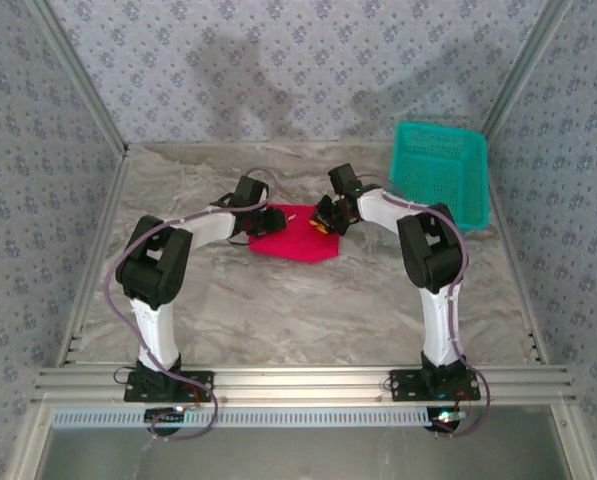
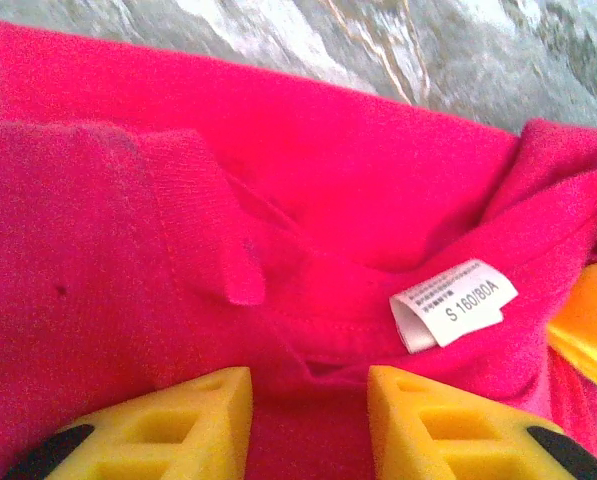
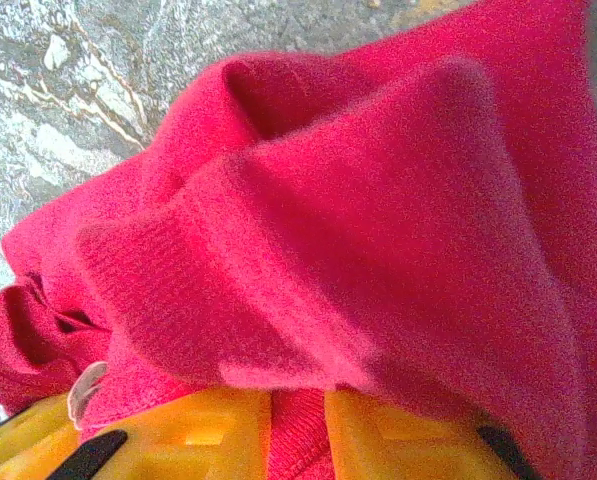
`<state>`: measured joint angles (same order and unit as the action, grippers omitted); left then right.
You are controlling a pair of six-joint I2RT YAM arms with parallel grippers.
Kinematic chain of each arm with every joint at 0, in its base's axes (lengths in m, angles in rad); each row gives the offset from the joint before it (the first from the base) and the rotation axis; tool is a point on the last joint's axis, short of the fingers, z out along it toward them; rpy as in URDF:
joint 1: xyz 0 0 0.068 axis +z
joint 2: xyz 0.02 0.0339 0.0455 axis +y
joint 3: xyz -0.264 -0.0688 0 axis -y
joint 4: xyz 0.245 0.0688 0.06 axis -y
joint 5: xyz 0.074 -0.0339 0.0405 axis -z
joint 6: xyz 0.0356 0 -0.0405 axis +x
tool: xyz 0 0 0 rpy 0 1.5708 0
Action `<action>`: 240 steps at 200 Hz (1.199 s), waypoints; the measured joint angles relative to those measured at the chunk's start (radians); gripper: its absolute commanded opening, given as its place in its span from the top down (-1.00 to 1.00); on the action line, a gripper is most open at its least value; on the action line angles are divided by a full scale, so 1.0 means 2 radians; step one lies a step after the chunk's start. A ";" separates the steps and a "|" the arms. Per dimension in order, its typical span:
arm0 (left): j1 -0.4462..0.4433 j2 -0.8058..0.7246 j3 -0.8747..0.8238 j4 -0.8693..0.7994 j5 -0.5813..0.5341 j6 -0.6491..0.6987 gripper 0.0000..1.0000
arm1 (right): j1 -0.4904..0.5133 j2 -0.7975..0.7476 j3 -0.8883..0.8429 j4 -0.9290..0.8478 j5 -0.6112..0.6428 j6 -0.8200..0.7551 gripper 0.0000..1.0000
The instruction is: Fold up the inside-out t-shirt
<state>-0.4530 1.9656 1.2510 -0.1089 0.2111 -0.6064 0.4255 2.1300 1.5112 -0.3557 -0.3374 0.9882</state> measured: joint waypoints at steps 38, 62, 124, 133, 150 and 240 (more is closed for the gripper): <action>0.028 0.062 0.079 0.003 0.005 -0.014 0.29 | -0.008 0.077 0.126 -0.026 0.006 -0.014 0.44; 0.051 0.122 0.164 0.003 0.015 -0.014 0.28 | -0.022 0.144 0.231 -0.030 0.004 -0.030 0.36; 0.089 0.198 0.296 -0.025 0.046 0.002 0.10 | -0.040 0.250 0.415 -0.043 -0.028 -0.047 0.06; 0.090 0.198 0.297 -0.029 0.046 0.006 0.05 | -0.040 0.250 0.419 -0.047 -0.028 -0.054 0.02; 0.090 0.193 0.296 -0.039 0.046 0.014 -0.09 | -0.042 0.245 0.421 -0.058 -0.030 -0.072 -0.06; 0.061 -0.155 0.103 -0.098 -0.111 0.119 -0.99 | -0.032 -0.192 0.068 -0.041 0.110 -0.257 -0.92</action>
<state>-0.3302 1.6550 1.4567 -0.3058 -0.0109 -0.3679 0.3607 1.7466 1.6478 -0.4385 -0.1169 0.4740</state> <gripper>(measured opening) 0.994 0.860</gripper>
